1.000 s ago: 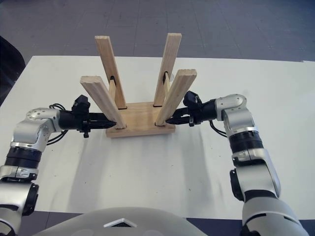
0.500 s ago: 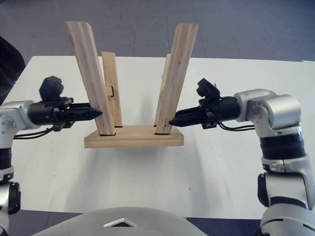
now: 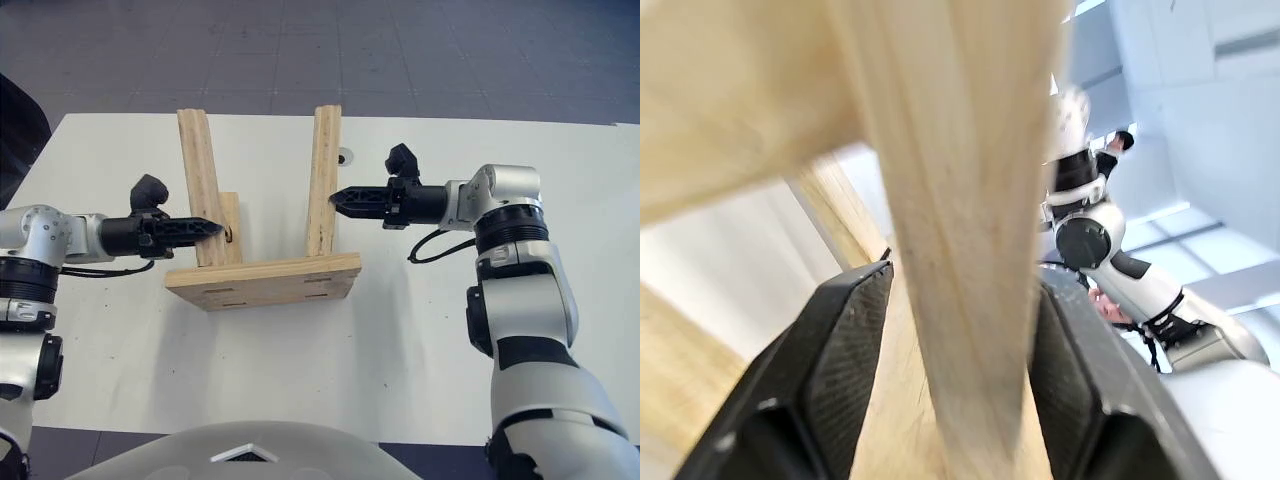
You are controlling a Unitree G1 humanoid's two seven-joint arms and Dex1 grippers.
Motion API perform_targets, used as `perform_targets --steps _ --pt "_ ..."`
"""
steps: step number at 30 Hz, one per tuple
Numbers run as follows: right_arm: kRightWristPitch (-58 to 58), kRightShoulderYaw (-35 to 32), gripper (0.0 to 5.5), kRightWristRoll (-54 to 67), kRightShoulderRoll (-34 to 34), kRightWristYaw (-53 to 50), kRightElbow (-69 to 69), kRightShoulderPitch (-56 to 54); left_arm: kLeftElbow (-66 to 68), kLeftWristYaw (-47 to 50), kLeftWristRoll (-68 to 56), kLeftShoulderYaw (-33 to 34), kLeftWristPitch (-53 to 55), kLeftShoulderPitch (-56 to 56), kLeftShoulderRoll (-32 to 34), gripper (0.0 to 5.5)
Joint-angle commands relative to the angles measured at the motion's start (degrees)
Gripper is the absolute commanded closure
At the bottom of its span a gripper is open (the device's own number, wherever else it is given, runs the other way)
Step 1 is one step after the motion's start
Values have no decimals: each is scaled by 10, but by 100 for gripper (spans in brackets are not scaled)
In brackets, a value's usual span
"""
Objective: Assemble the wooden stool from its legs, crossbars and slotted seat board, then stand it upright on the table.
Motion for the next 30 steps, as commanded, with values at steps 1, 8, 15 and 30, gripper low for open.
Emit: perform_targets --steps 1,8,15,30 --pt "-32 -2 302 -36 -36 3 9 -1 -9 11 -8 43 17 -5 22 327" --pt "4 -102 302 12 -64 -27 -54 27 -68 38 -36 149 18 66 60 327" --pt "-32 -127 302 16 -125 -44 -237 148 -273 15 112 126 -332 297 72 327" --pt "-382 3 221 -116 -174 12 -423 347 -294 -21 166 58 -526 321 37 327"
